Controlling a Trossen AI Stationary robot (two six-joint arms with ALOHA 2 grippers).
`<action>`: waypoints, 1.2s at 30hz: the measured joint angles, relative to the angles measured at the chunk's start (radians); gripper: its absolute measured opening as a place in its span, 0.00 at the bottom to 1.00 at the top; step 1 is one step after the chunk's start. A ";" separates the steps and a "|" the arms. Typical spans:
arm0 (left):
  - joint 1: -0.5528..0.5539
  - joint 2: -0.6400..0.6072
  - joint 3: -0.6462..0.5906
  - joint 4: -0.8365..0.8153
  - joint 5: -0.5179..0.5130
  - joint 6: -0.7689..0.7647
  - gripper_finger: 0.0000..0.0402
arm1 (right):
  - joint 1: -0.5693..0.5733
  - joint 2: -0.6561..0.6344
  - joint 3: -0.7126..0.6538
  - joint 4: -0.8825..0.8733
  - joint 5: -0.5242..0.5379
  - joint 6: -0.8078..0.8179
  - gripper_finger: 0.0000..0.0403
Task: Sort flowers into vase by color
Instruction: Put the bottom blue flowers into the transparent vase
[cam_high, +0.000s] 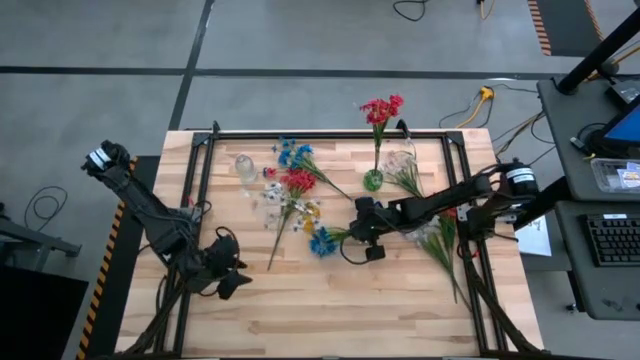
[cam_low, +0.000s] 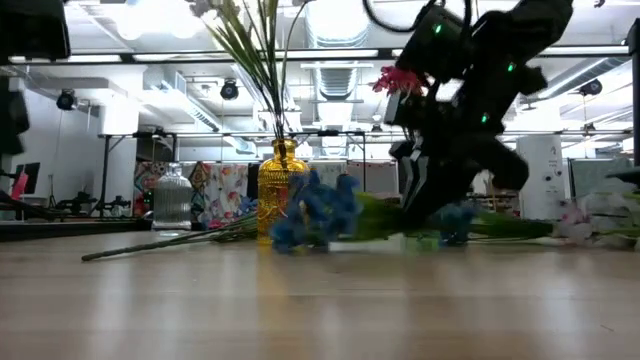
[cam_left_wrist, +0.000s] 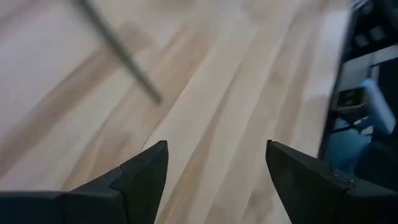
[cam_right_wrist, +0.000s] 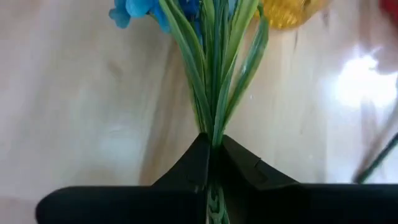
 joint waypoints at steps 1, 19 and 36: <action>-0.009 0.009 0.000 0.035 -0.038 0.033 0.64 | 0.005 -0.019 -0.001 -0.007 -0.004 0.000 0.05; -0.018 0.359 0.000 1.183 -0.465 1.235 0.64 | 0.228 -0.285 -0.020 0.216 -0.104 -0.023 0.05; 0.047 0.690 0.214 1.578 -0.509 1.657 0.64 | 0.314 -0.100 -0.021 0.965 -0.229 -0.070 0.05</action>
